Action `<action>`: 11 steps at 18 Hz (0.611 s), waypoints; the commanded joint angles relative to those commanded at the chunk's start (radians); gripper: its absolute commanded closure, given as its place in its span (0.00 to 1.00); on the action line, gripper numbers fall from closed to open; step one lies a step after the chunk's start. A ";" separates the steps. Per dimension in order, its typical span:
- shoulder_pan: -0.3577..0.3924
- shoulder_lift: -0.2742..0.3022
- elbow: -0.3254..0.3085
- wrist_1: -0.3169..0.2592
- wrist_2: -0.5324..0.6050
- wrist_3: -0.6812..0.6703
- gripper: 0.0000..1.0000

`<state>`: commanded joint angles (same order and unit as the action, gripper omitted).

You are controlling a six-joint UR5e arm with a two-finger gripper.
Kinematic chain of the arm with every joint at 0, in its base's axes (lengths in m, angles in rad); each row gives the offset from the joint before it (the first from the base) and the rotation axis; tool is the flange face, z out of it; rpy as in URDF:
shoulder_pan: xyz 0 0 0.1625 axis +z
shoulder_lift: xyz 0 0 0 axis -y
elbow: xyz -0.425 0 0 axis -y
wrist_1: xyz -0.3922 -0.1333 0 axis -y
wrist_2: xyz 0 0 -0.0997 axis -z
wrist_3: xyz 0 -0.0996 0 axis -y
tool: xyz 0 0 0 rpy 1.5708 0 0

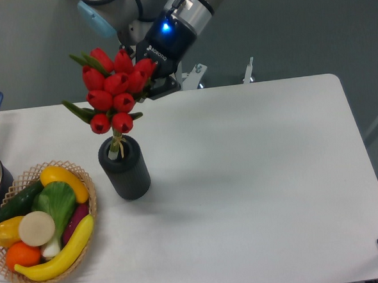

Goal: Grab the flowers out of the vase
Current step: 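Lift the gripped tulip bouquet straight up out of the black vase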

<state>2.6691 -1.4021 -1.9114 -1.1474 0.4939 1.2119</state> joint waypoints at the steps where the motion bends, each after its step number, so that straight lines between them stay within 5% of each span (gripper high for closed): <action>1: 0.002 0.000 0.005 0.002 0.002 0.000 0.80; 11: 0.045 0.000 0.068 0.000 0.000 -0.002 0.80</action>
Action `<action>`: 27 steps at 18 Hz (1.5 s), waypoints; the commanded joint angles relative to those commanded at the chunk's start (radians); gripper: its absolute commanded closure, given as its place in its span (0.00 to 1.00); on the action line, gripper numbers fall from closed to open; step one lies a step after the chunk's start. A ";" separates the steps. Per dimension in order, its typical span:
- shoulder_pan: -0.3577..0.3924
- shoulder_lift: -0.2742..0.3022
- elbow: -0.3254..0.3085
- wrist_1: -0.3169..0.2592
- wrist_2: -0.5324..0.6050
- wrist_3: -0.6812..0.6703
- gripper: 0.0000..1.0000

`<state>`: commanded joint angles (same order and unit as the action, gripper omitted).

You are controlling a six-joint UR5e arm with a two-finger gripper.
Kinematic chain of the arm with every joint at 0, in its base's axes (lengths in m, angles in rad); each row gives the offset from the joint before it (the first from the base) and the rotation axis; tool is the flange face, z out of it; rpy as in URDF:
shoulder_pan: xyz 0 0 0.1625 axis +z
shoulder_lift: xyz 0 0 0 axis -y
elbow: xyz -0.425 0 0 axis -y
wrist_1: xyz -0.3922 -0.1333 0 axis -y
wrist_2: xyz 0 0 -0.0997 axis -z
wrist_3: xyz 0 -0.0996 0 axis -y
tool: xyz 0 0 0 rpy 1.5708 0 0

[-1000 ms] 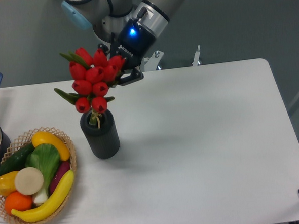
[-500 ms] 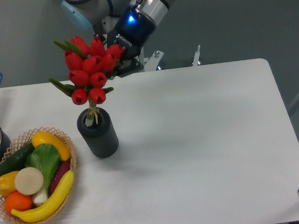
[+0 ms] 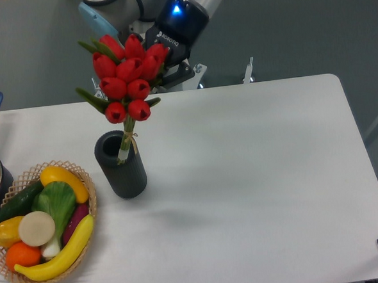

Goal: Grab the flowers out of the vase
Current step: 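Lift the gripped tulip bouquet straight up out of the black vase, then carry the held tulips away from the vase over the open table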

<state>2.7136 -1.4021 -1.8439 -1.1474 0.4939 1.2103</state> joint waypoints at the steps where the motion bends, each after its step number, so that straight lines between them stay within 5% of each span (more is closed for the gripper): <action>1: 0.002 0.000 0.000 0.000 0.002 0.000 0.80; 12: 0.159 -0.031 0.012 0.018 0.029 0.136 0.80; 20: 0.170 -0.109 0.057 0.014 0.323 0.207 0.79; 27: 0.163 -0.221 0.123 0.012 0.391 0.184 0.80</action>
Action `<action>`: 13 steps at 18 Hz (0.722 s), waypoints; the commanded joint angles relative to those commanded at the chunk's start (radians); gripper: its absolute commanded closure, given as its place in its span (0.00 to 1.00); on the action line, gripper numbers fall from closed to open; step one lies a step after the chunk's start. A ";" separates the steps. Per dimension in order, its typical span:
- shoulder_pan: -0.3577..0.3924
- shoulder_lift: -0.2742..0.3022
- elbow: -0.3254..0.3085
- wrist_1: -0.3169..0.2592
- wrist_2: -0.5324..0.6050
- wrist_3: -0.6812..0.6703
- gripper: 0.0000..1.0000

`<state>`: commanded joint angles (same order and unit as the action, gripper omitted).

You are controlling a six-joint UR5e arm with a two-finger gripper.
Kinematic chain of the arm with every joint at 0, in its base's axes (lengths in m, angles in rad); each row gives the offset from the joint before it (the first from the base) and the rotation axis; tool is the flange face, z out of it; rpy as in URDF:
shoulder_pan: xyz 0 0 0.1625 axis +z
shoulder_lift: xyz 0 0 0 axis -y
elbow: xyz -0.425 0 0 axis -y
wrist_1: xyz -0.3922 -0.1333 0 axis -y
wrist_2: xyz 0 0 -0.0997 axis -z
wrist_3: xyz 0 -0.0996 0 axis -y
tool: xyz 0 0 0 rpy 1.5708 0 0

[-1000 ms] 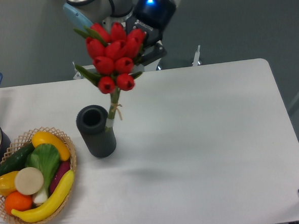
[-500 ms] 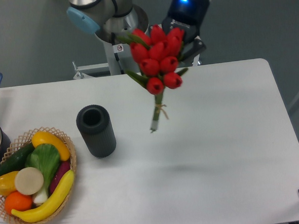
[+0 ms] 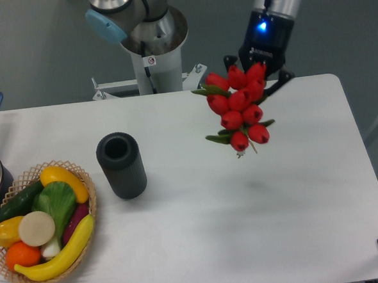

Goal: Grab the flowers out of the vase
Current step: 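Carry the held tulips away from the vase over the open table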

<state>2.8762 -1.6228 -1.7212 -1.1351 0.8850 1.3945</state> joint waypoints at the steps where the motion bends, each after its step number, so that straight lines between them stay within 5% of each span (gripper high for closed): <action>1: -0.002 -0.009 0.009 0.002 0.026 -0.017 0.80; 13: -0.135 -0.207 0.193 0.002 0.403 -0.083 0.80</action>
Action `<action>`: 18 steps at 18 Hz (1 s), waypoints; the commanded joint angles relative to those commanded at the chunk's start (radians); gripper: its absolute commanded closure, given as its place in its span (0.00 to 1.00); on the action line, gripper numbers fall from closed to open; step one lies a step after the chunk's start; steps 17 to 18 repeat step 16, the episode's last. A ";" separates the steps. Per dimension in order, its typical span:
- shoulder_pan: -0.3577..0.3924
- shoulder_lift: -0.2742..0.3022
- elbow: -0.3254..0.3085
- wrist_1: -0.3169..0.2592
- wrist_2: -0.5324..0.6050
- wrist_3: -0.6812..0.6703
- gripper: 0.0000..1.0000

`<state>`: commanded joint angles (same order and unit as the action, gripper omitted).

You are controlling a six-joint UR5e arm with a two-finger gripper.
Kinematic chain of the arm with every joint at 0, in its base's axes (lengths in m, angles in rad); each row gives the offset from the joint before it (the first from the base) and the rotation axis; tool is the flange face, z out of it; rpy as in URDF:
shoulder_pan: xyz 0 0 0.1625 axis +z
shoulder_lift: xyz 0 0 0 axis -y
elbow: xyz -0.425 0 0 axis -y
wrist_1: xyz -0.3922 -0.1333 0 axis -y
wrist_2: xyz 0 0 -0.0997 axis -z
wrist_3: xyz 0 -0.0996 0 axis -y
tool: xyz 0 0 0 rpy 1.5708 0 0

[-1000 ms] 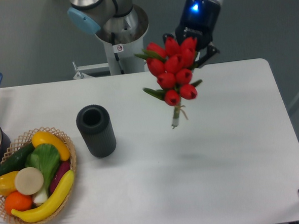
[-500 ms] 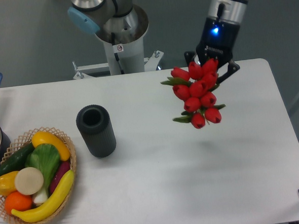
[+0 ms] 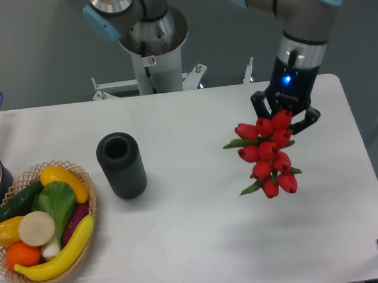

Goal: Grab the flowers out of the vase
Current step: 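Carry the held tulips away from the vase over the open table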

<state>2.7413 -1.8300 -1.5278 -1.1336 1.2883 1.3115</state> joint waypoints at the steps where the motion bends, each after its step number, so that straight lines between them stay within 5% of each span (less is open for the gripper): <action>1: -0.008 -0.005 0.003 -0.002 0.026 0.000 0.80; 8: -0.127 -0.129 0.112 -0.012 0.264 -0.026 0.80; 18: -0.140 -0.152 0.115 -0.008 0.275 -0.028 0.80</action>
